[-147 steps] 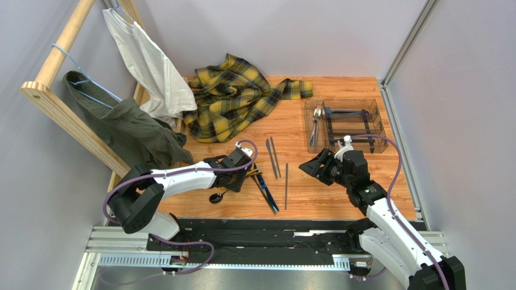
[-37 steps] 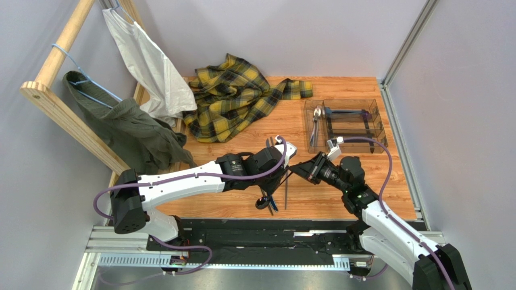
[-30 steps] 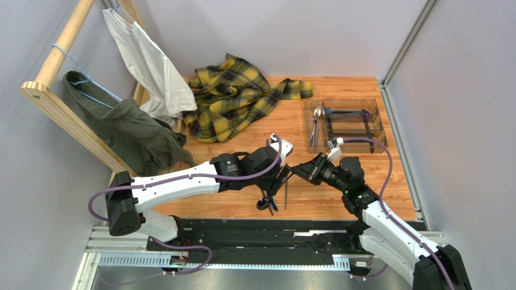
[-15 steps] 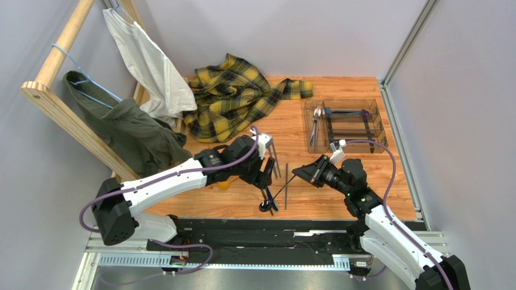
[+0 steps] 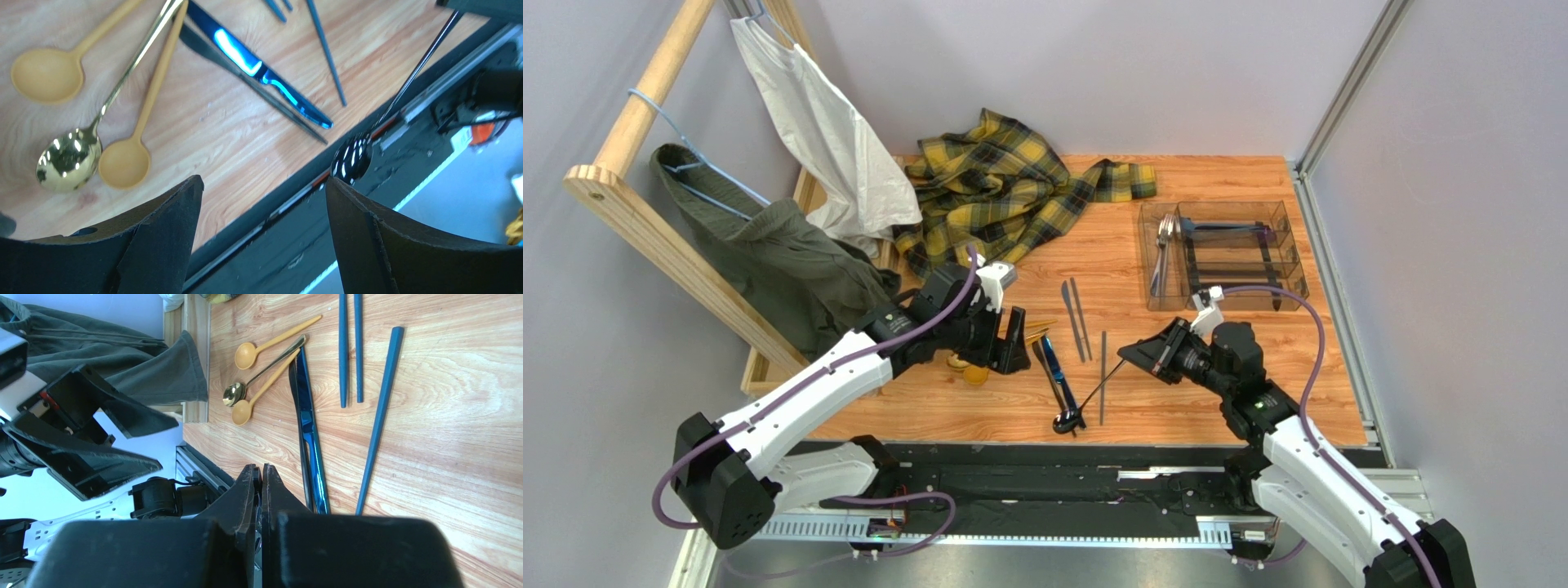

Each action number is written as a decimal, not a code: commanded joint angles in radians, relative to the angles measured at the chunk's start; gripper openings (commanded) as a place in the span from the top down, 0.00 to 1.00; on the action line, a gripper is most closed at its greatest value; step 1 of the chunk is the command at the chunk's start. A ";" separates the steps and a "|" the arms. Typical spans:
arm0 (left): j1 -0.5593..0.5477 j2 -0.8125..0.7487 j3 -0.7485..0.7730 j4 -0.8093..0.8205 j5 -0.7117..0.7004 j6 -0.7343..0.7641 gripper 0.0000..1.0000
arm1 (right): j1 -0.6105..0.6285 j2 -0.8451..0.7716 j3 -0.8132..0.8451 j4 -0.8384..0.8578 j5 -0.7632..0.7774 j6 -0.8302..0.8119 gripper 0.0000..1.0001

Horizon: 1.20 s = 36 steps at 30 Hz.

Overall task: Sort the eating utensils into containers
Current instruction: Pick up the spoon from the center of the board.

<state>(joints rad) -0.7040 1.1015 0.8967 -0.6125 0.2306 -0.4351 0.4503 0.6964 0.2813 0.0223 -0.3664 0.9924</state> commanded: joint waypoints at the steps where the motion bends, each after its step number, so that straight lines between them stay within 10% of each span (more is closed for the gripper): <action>1: 0.006 -0.037 0.065 -0.148 0.035 0.082 0.18 | -0.004 -0.023 0.082 -0.019 0.040 -0.023 1.00; 21: 0.008 -0.144 0.050 -0.190 -0.022 0.119 0.20 | -0.045 0.255 0.534 -0.205 0.119 -0.112 1.00; 36: 0.001 -0.267 -0.004 -0.156 -0.024 0.090 0.19 | -0.409 0.544 0.864 -0.275 -0.023 -0.115 1.00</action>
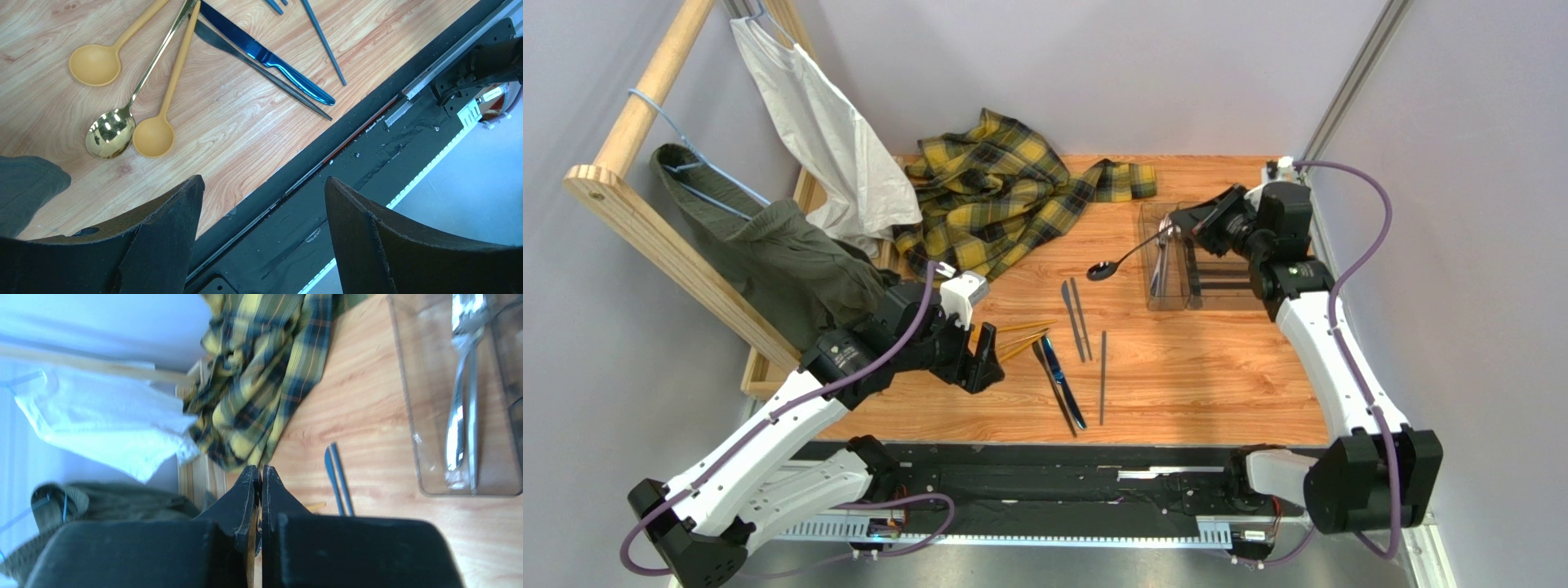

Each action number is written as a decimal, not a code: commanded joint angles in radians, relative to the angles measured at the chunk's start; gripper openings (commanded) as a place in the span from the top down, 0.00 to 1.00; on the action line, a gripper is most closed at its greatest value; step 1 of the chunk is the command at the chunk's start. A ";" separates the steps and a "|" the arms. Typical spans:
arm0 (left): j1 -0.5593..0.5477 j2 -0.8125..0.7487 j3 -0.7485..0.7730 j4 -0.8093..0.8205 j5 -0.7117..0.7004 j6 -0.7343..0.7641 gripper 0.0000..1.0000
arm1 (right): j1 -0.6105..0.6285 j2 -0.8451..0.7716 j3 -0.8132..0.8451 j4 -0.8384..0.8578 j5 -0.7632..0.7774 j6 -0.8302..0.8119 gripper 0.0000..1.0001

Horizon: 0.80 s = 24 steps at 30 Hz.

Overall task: Sort the eating utensils into containers
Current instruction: Pick up the spoon from the center of the board, then place the spoon in the storage box.

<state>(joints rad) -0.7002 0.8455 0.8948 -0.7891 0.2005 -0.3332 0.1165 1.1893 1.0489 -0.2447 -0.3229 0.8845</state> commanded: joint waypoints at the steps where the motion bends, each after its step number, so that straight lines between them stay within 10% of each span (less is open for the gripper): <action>1: -0.001 -0.011 0.000 0.022 0.016 -0.010 0.19 | -0.109 0.065 0.108 -0.008 -0.076 0.001 1.00; 24: -0.001 -0.046 -0.005 0.034 0.046 -0.003 0.18 | -0.442 0.596 0.572 -0.099 -0.081 0.034 1.00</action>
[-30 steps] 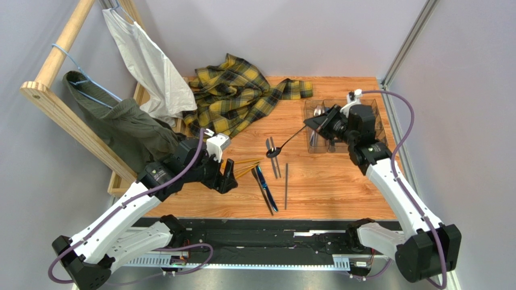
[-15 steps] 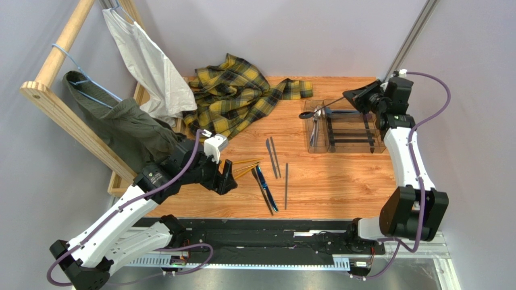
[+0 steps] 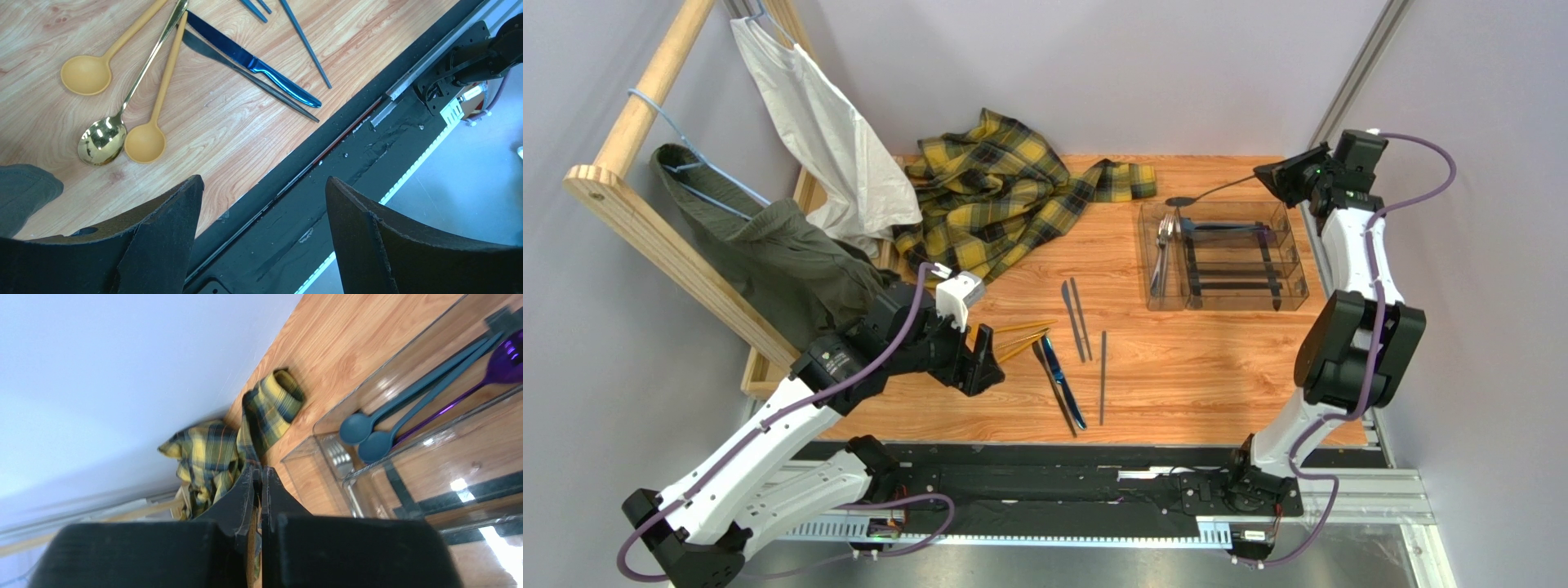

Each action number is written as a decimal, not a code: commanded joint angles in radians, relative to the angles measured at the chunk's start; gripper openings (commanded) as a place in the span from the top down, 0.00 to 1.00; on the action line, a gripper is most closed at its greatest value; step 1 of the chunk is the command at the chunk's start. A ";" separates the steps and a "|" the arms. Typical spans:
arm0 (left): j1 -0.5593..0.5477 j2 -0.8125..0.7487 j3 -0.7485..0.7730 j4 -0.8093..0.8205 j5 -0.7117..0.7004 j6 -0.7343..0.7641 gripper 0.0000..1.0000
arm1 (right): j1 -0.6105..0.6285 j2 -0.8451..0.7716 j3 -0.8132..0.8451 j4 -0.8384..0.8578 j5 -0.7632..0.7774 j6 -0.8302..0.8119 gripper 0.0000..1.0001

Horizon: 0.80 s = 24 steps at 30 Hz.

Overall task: Sort the eating utensils into containers
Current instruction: Place the spoon in the storage box.

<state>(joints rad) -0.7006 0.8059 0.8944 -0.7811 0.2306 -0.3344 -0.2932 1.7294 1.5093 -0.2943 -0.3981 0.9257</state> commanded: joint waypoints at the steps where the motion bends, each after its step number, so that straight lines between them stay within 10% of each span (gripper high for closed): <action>1: 0.000 -0.005 -0.003 0.026 0.018 0.000 0.18 | -0.040 0.071 0.135 -0.064 -0.005 -0.014 1.00; 24: 0.000 -0.010 -0.003 0.020 -0.020 -0.011 0.15 | -0.098 0.285 0.302 -0.166 0.065 -0.091 1.00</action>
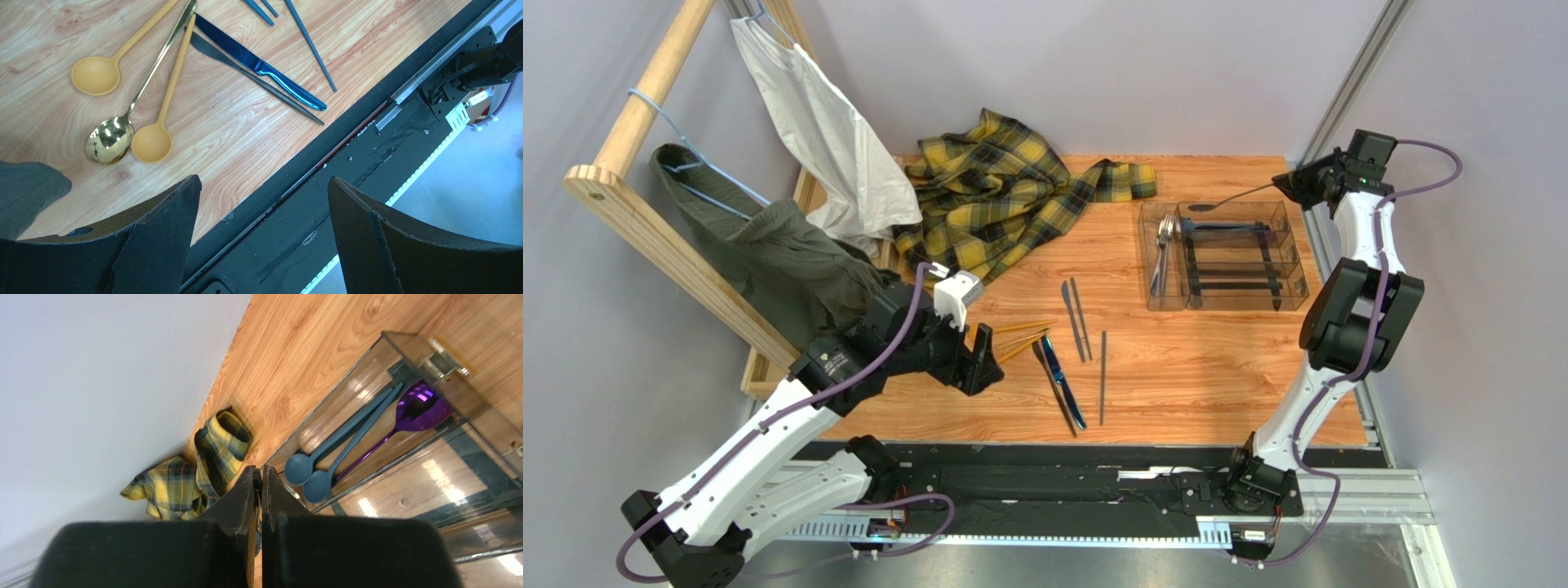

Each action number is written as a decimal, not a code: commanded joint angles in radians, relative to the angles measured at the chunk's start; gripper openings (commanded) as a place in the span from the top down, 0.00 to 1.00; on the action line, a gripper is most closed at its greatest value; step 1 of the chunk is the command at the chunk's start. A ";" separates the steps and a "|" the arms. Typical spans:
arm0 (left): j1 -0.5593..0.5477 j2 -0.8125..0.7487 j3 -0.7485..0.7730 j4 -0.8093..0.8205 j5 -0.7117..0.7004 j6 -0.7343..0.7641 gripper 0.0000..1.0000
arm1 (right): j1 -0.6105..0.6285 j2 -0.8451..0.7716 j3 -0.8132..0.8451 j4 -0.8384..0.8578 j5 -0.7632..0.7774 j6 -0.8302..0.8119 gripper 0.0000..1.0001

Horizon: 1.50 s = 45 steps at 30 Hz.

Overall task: Sort the eating utensils into containers
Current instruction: Place the spoon in the storage box.

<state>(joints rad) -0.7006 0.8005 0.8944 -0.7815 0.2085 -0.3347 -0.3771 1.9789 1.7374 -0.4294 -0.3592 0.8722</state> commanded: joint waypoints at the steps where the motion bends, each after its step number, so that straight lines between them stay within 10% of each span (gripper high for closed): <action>1: 0.000 -0.001 -0.003 0.019 0.005 -0.010 0.15 | -0.017 0.043 0.079 -0.032 0.031 -0.039 1.00; 24: -0.002 0.031 -0.003 0.014 -0.012 -0.015 0.15 | -0.002 0.170 0.074 0.027 0.069 -0.021 0.96; 32: 0.000 0.025 -0.003 0.013 -0.014 -0.015 0.16 | 0.001 0.146 0.007 0.060 0.049 -0.003 0.60; 45: -0.002 0.014 -0.002 0.013 -0.024 -0.017 0.15 | -0.003 -0.139 -0.163 0.162 0.098 0.047 0.39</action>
<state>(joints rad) -0.7006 0.8314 0.8944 -0.7818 0.1989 -0.3386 -0.3801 2.0083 1.6066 -0.3801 -0.2867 0.8837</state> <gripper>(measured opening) 0.845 0.596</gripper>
